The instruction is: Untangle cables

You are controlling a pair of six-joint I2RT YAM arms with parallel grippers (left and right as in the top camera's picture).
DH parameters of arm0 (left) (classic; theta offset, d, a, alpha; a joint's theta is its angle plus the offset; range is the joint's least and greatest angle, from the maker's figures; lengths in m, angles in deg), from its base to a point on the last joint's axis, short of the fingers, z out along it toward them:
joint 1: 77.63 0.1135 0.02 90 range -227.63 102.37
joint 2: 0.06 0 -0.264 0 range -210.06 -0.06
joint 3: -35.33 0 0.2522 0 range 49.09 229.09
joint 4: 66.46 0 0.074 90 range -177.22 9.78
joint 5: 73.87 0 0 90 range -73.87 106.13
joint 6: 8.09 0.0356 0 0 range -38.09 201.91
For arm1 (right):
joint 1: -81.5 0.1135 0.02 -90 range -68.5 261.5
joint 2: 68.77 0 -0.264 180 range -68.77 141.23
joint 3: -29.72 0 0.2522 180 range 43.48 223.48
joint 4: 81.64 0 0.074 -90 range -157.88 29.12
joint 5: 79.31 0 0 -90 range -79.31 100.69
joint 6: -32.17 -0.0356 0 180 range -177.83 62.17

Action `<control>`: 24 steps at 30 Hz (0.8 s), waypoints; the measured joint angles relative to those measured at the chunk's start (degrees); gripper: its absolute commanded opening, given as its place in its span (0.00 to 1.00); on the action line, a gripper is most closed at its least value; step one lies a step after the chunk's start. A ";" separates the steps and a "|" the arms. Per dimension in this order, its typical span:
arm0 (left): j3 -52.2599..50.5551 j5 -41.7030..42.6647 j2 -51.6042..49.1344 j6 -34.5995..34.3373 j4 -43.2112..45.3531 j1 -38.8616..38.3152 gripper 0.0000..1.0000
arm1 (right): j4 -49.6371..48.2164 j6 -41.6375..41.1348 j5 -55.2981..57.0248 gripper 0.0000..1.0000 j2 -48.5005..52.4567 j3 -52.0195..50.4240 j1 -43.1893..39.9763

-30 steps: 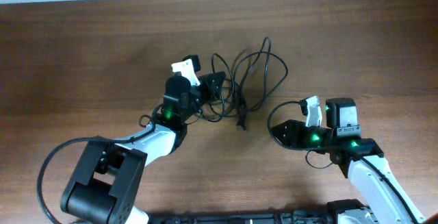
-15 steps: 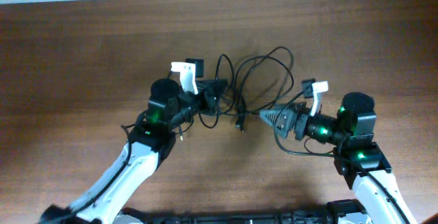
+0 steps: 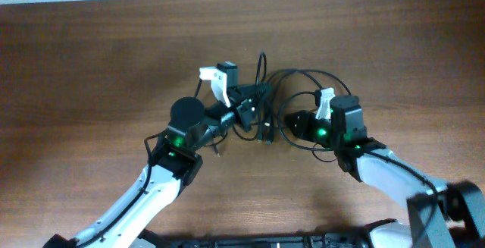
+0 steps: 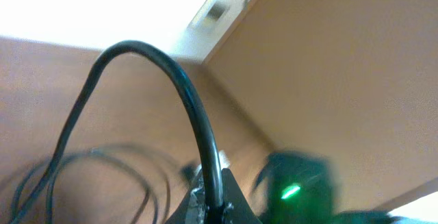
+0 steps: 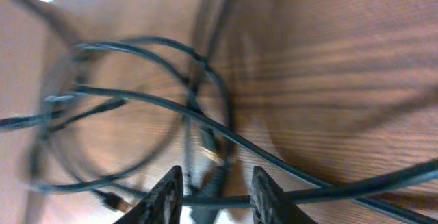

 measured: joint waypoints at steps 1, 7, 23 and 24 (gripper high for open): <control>0.00 -0.04 0.48 -0.22 1.49 0.00 0.00 | -0.22 -0.11 0.42 0.28 1.33 0.00 0.00; 1.77 -0.11 1.66 -2.05 2.56 0.00 0.00 | -0.90 -1.62 2.10 0.41 3.06 0.00 0.00; 2.93 0.20 1.66 -6.12 2.62 -0.07 0.00 | -16.46 -0.70 -5.38 0.99 3.13 0.00 0.04; 2.93 0.70 1.66 -6.47 3.06 -0.07 0.00 | -16.48 0.79 -4.61 0.99 3.13 0.00 0.04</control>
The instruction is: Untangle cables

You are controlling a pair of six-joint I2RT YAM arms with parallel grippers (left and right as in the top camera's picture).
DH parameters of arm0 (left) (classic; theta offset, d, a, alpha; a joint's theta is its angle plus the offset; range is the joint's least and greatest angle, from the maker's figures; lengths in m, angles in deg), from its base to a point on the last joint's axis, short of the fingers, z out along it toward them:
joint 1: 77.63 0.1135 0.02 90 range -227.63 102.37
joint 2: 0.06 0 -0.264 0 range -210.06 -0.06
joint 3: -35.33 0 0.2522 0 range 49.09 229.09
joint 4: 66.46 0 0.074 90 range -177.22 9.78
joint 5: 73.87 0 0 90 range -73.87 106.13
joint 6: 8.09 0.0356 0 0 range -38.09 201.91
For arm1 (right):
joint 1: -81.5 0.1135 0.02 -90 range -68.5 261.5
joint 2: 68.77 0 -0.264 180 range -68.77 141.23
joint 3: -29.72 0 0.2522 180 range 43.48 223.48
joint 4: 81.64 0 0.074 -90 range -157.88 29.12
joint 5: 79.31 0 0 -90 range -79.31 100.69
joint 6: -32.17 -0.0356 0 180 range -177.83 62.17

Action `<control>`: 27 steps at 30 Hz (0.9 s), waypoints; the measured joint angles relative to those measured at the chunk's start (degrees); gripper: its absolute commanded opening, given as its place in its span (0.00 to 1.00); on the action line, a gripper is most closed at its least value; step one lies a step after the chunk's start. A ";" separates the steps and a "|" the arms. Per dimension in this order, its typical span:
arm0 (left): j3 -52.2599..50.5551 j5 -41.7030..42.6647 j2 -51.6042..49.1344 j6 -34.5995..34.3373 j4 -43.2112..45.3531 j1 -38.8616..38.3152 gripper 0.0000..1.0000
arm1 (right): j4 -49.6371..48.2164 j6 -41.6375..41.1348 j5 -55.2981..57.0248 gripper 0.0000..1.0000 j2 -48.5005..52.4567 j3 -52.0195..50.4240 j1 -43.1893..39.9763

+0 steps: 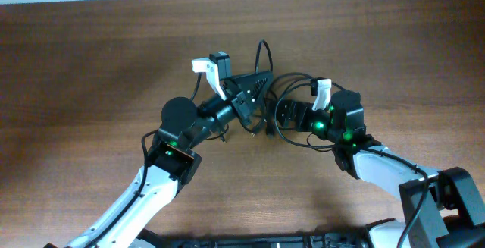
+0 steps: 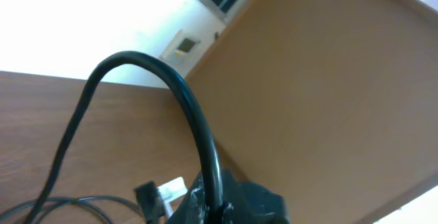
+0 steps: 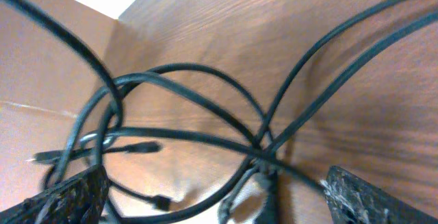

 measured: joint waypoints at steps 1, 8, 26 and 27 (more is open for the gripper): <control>0.00 0.68 0.00 -0.35 0.87 0.00 0.00 | 0.02 1.79 1.05 0.99 0.00 0.00 0.00; 0.11 9.94 0.00 -3.45 8.55 -0.07 0.00 | -4.92 10.62 5.20 0.83 0.00 0.00 0.00; 0.11 18.97 0.00 -6.19 18.29 -1.57 0.00 | -2.73 19.34 -0.24 0.78 0.02 0.00 0.04; 0.11 19.02 0.00 -6.19 18.16 -1.40 0.00 | -2.21 19.85 -0.92 0.78 0.02 0.00 0.04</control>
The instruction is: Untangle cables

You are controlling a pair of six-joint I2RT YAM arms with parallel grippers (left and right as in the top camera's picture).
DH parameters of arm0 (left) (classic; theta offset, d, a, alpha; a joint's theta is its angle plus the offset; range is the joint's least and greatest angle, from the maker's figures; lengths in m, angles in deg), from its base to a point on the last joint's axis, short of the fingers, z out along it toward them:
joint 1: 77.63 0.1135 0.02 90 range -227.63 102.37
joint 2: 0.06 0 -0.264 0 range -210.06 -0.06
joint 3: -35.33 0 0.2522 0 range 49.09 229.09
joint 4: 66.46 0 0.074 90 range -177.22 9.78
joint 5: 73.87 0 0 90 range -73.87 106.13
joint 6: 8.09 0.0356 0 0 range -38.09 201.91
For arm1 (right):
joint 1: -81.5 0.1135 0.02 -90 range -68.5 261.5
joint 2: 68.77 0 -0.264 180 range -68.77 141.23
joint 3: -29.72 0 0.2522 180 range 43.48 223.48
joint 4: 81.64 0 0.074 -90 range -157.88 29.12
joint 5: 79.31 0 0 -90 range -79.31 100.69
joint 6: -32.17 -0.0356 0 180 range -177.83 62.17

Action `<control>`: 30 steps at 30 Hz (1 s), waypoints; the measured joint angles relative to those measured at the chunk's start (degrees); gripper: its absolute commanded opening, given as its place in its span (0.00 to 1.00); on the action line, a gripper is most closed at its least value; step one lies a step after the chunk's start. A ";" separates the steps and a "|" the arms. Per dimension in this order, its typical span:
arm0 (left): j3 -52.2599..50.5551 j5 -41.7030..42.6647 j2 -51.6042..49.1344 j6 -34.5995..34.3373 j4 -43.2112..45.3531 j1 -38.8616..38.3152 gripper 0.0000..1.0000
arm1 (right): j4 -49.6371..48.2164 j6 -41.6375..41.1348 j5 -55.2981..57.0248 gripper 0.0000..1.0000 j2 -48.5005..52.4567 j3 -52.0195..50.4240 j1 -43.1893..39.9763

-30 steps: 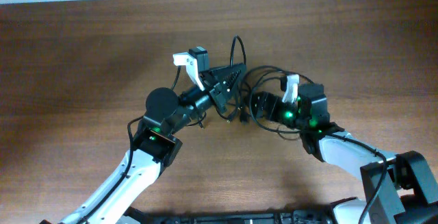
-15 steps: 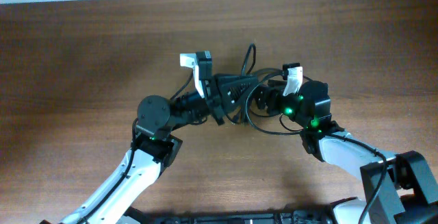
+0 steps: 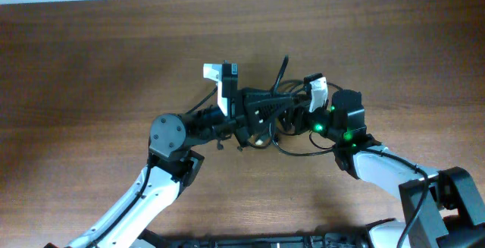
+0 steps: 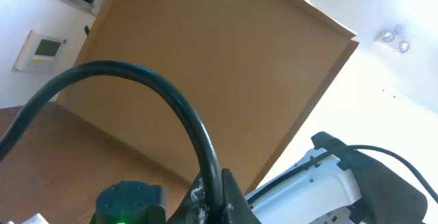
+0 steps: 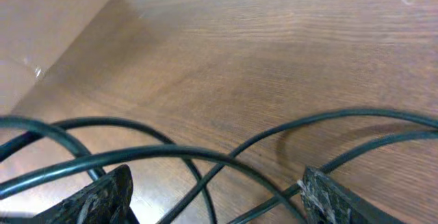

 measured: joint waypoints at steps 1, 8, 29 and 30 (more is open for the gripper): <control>0.00 0.13 0.00 0.00 -0.42 0.31 0.00 | 0.76 0.74 -0.94 0.78 0.00 0.00 0.00; 0.11 0.22 0.00 0.07 -7.43 3.43 0.00 | 1.46 2.19 -14.58 0.97 -0.22 0.00 -3.74; 0.13 -12.26 0.00 1.55 -5.97 4.33 0.00 | 2.71 -0.50 2.29 0.04 -2.21 0.00 12.46; 0.13 -12.35 0.00 1.53 -6.38 4.33 0.00 | 2.60 -0.37 5.88 0.04 -2.21 0.00 13.62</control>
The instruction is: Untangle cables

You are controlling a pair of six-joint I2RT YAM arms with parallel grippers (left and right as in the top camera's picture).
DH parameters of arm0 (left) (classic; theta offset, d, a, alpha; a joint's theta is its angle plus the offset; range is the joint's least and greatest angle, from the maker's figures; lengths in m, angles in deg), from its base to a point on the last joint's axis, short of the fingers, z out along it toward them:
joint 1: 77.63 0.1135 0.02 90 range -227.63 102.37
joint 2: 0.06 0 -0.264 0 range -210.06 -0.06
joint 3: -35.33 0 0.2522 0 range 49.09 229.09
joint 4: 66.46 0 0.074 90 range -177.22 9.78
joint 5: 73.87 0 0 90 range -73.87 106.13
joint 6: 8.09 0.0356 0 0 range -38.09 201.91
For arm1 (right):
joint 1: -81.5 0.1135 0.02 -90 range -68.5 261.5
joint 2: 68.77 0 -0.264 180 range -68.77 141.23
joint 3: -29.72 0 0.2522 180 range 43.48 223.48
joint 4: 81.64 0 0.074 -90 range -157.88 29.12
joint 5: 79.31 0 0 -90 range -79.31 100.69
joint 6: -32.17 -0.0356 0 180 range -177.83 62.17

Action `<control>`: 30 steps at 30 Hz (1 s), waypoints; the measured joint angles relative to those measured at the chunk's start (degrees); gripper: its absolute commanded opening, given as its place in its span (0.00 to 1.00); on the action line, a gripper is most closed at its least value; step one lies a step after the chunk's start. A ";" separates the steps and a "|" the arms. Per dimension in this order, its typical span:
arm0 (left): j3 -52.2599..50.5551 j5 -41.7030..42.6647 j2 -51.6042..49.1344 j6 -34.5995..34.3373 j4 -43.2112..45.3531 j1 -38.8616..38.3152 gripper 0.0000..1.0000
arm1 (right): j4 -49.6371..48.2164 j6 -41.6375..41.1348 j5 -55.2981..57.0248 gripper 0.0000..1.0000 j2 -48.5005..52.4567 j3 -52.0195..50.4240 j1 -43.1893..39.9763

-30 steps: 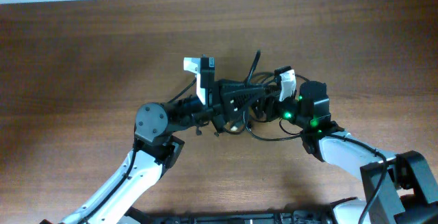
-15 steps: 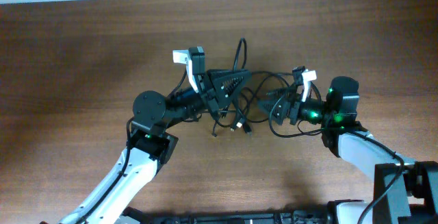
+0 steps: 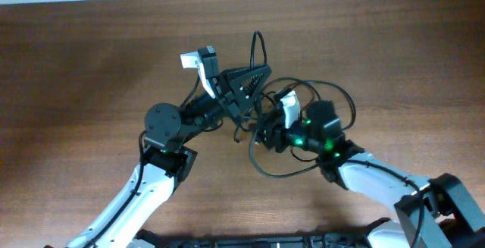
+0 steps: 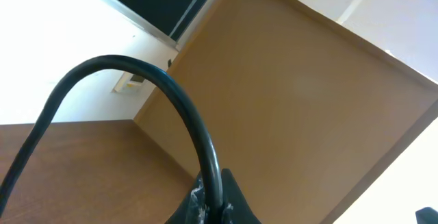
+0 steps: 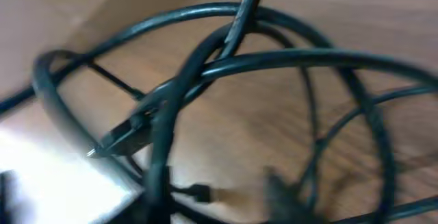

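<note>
Thin black cables [image 3: 303, 138] lie in tangled loops on the wooden table. My left gripper [image 3: 244, 83] is raised over the tangle's left side, shut on one black cable [image 4: 137, 70] that arches up out of its jaws [image 3: 258, 45]. In the left wrist view the left gripper [image 4: 217, 202] pinches that cable at the bottom edge. My right gripper [image 3: 270, 133] is low in the tangle, just below and right of the left one. In the blurred right wrist view the right gripper [image 5: 217, 193] has its fingers apart, with a cable [image 5: 164, 135] running down along the left finger [image 5: 159, 190] and crossing loops ahead.
Bare brown tabletop [image 3: 91, 58] surrounds the tangle on all sides. A small loose plug end [image 5: 202, 193] lies between the right fingers. A pale wall and a brown panel [image 4: 294, 94] fill the left wrist view behind the held cable.
The left gripper has moved up and to the left with its cable. The right gripper has shifted left and nearer, into the loops, and its fingers stand closer together. The tangle is now spread wider.
The left gripper was shut on one black cable at every moment, first left of the tangle, then drawn in beside the right gripper, now pulled back up and left. The right gripper's fingers went from moderately apart to wide apart among the loops, and now stand narrower.
</note>
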 measured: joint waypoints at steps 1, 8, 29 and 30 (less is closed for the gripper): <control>0.00 -0.04 0.00 0.02 -0.17 0.02 0.00 | -0.11 0.04 2.01 0.04 0.00 0.00 0.76; 0.22 0.57 0.00 0.04 -4.85 7.87 0.00 | 9.27 -0.92 10.34 0.04 -0.98 0.00 -0.11; 0.26 1.27 0.00 1.57 -10.23 38.34 0.00 | 40.57 -2.71 11.41 0.77 -19.50 0.00 -25.38; 0.28 1.73 0.00 1.57 -10.99 38.34 0.00 | 41.38 -2.80 10.91 0.87 -19.50 0.00 -25.38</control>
